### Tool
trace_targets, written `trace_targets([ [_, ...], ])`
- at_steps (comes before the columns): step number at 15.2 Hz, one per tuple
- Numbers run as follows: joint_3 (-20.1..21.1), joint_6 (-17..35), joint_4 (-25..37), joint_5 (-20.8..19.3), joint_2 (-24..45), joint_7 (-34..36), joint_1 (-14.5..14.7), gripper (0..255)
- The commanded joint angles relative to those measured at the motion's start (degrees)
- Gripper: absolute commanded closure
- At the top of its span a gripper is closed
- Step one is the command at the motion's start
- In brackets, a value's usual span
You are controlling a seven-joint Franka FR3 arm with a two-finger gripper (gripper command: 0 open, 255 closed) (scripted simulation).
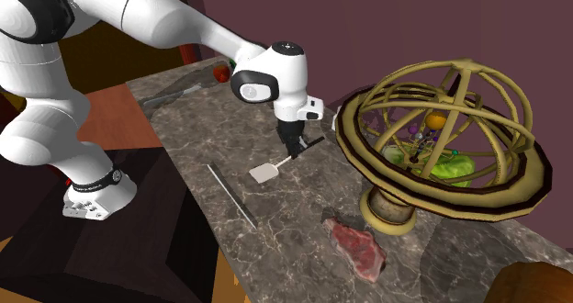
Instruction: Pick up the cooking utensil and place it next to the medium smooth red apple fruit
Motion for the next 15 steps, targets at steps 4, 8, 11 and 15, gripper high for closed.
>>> trace_targets([
  [4,0.0,0.0,0.0,0.0,0.0,0.0,0.0,255],
  [8,-0.2,-2.6,1.1,-0.4,-1.5,0.4,0.1,255],
  [11,-0.3,-4.6,2.1,-0.7,-2.5,0.6,0.2,255],
  [15,-0.4,-7.2,3.6,-1.1,-3.7,0.9,0.2,255],
])
